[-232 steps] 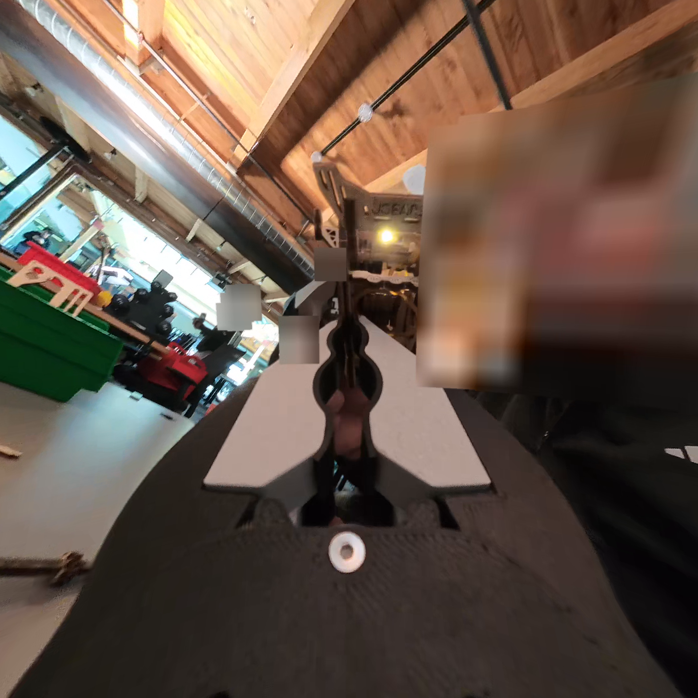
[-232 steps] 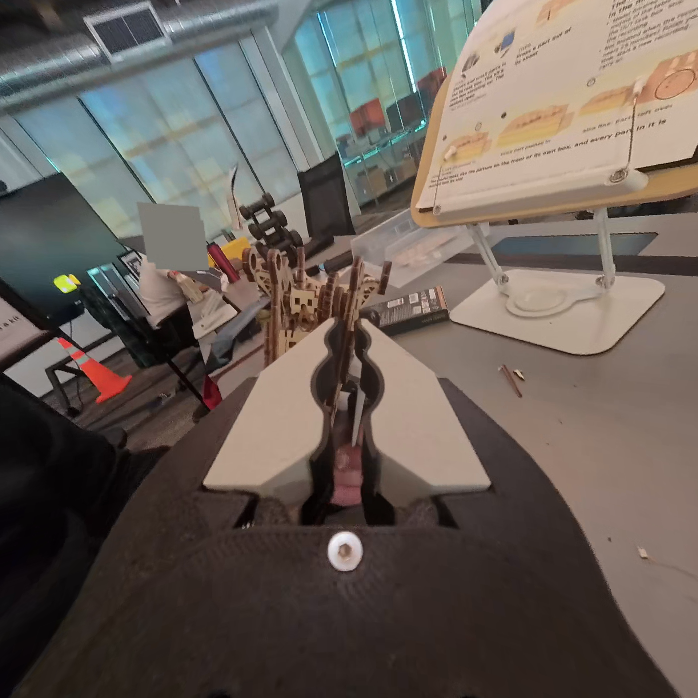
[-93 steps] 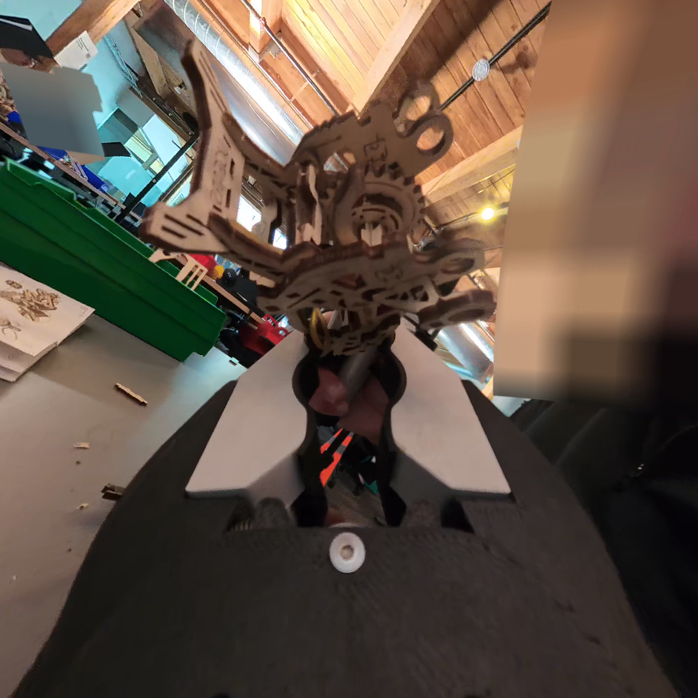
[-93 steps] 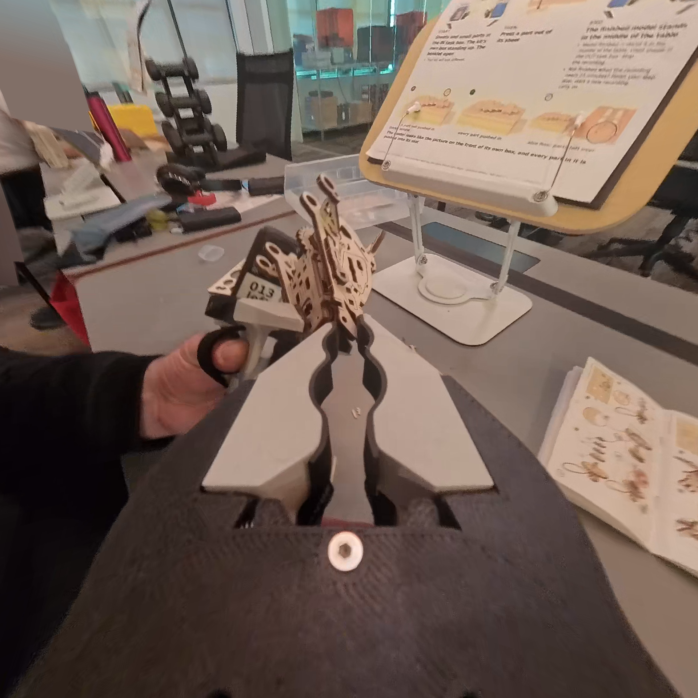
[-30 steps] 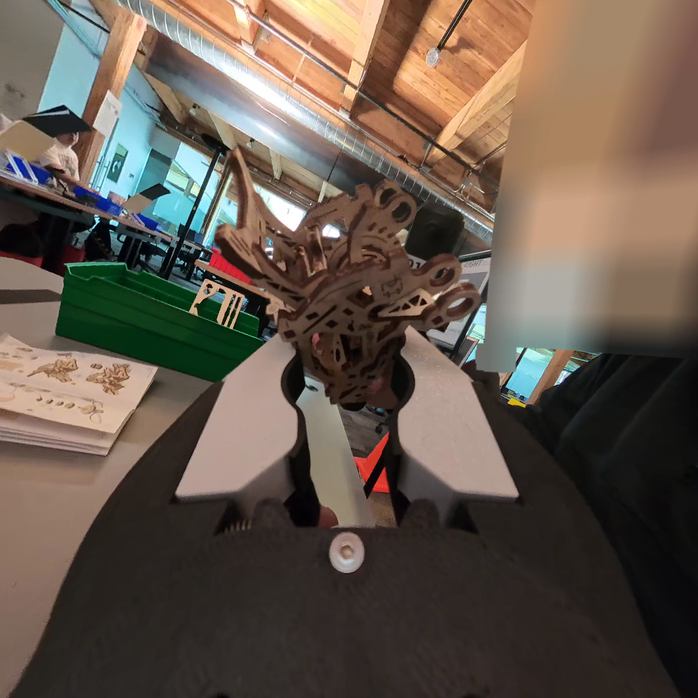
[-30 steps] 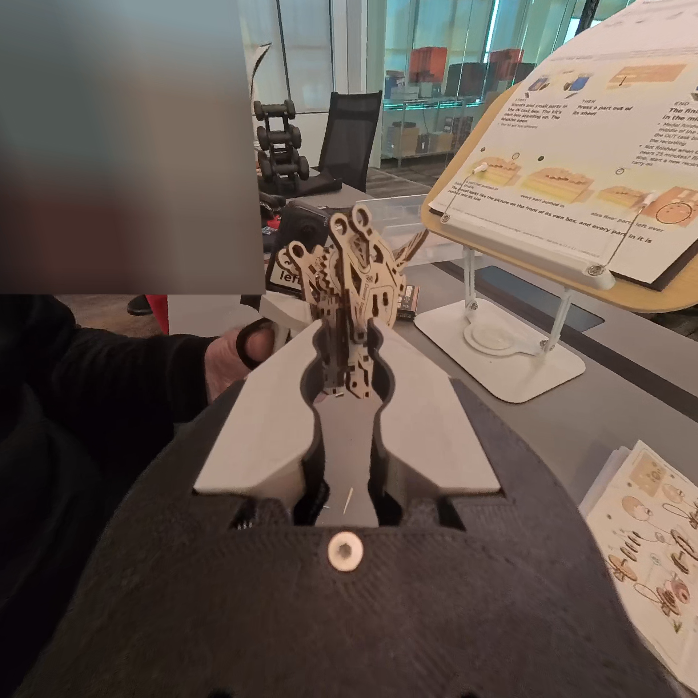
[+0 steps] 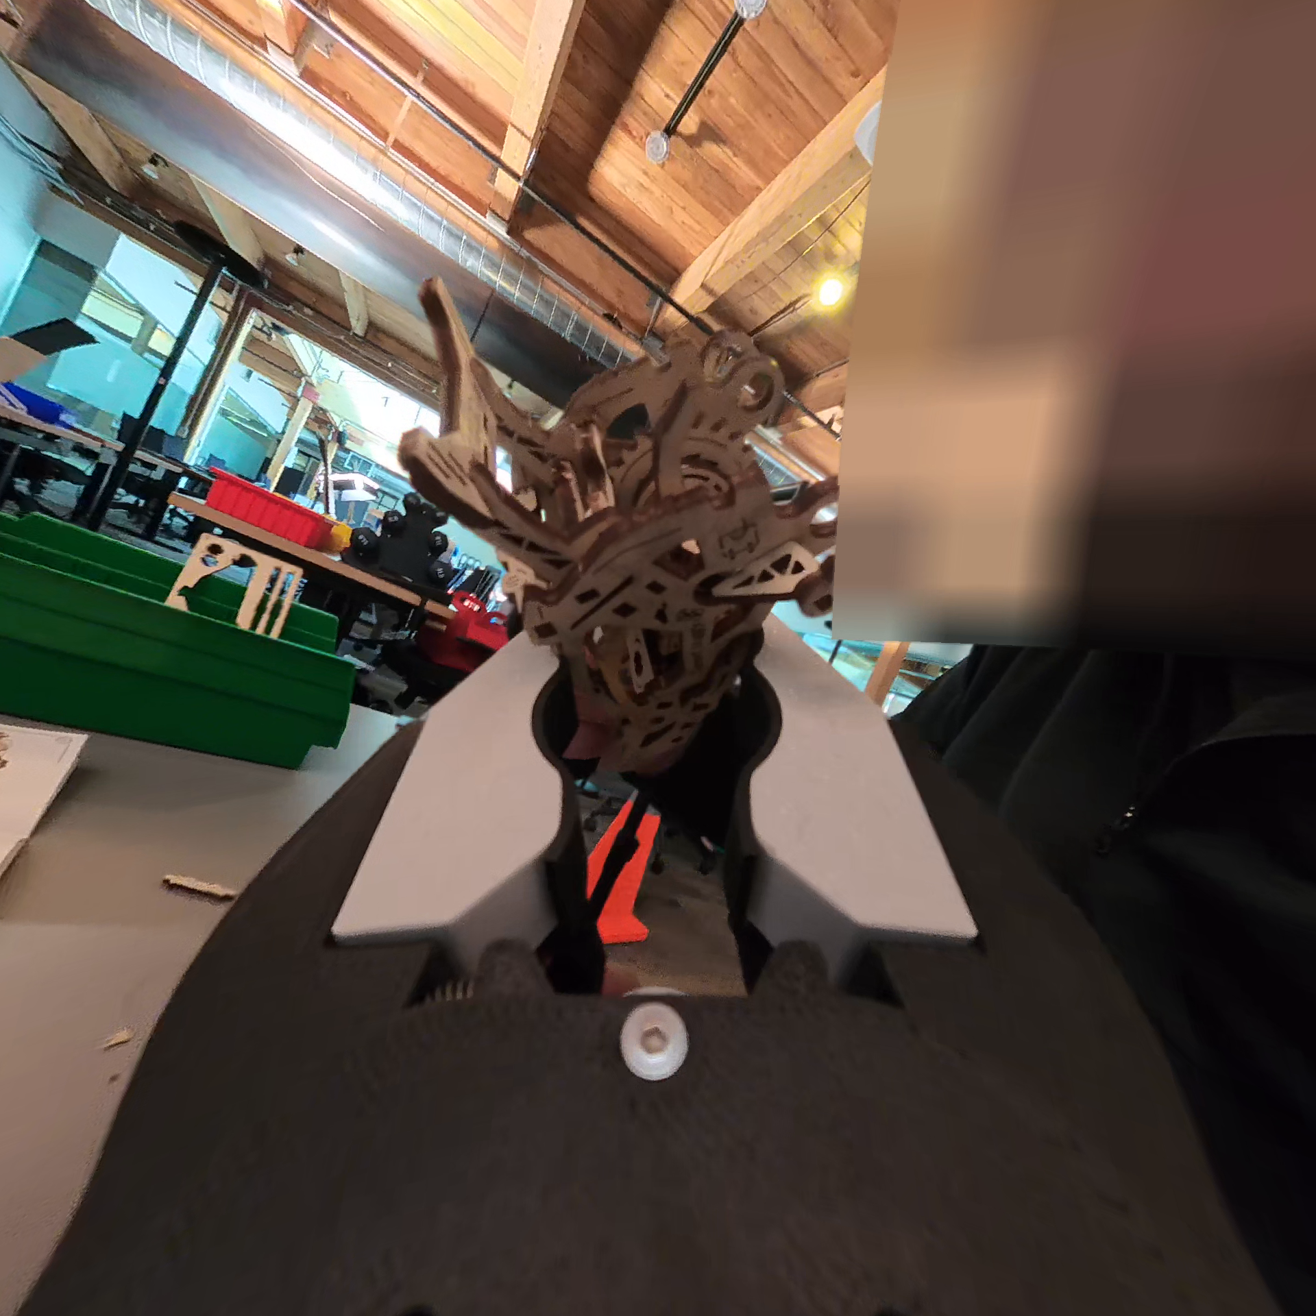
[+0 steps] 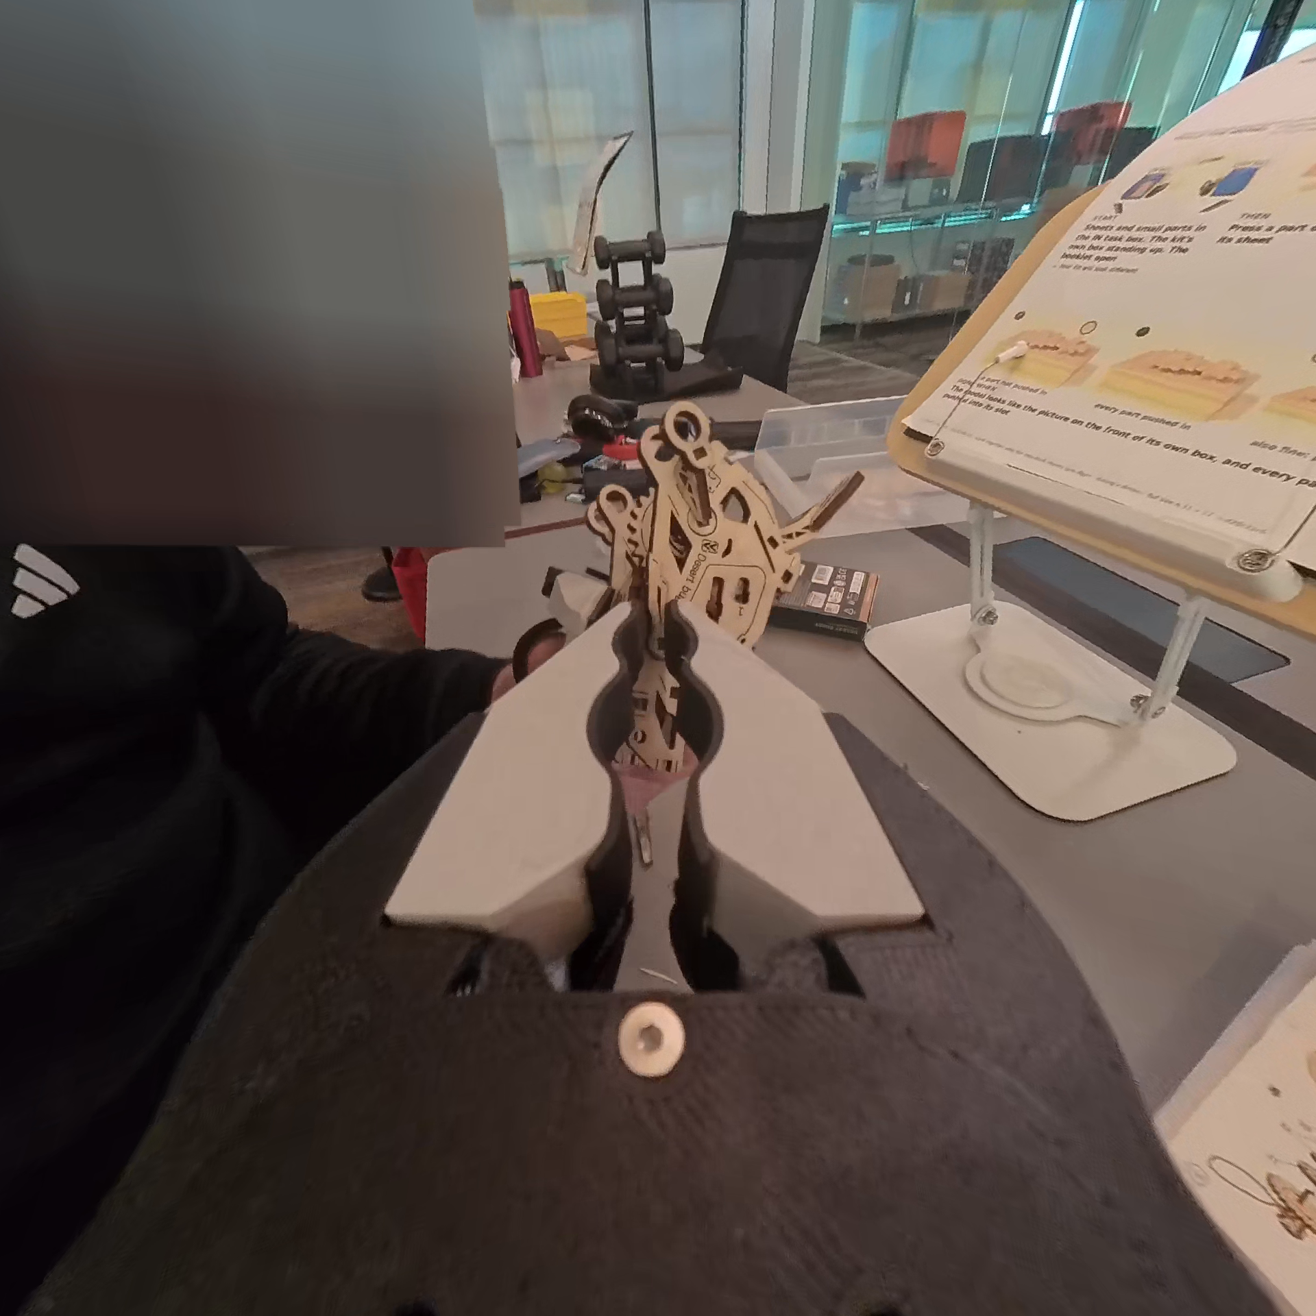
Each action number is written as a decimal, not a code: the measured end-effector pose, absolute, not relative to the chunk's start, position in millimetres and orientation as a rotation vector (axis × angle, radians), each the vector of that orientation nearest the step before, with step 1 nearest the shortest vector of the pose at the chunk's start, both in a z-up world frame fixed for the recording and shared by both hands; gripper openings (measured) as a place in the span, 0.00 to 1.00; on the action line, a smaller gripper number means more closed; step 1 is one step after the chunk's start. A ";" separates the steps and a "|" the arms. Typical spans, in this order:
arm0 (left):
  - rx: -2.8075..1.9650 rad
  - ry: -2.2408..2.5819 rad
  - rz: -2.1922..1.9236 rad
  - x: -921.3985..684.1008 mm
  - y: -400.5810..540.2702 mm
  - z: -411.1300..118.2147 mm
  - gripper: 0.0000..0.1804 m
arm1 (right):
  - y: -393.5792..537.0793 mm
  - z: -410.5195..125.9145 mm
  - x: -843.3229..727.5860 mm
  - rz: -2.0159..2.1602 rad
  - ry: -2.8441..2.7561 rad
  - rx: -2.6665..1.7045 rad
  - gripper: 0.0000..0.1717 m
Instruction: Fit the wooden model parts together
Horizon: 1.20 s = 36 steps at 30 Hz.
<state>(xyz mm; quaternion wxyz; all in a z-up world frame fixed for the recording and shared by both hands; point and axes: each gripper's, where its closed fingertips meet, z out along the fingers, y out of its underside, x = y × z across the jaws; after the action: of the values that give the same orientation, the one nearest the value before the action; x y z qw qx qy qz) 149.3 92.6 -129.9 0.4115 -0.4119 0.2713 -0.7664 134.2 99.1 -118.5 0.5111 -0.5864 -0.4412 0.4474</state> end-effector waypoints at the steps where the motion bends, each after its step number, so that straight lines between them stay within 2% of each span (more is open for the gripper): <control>1: -1.034 0.671 -1.934 149.4 93.5 -130.1 0.22 | 100.0 -118.2 134.2 1.092 -1.043 -1.411 0.01; 14: -0.936 0.609 -2.061 149.0 92.9 -126.6 0.21 | 103.6 -112.1 133.4 1.386 -0.843 -1.421 0.00; 19: -1.022 0.654 -1.984 149.5 97.8 -134.1 0.22 | 106.3 -118.9 133.9 1.187 -0.951 -1.466 0.02; 21: -1.081 0.696 -1.920 150.0 100.9 -137.9 0.21 | 109.6 -118.9 136.2 1.070 -0.997 -1.487 0.09; 25: -1.214 0.766 -1.695 154.1 108.9 -147.1 0.21 | 114.9 -116.2 133.6 0.880 -1.021 -1.514 0.09; 29: -1.256 0.759 -1.578 154.0 114.0 -146.6 0.21 | 123.0 -121.6 132.1 0.665 -1.039 -1.544 0.03; 36: -1.364 0.715 -1.304 154.6 130.1 -146.4 0.21 | 136.2 -119.7 138.4 0.395 -0.973 -1.501 0.01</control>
<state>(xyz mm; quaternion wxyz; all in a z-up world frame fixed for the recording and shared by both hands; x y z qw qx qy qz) 154.6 130.1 -146.4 0.5329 -0.5719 0.2998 -0.5469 138.4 136.2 -119.7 0.6090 -0.6500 -0.4212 0.1710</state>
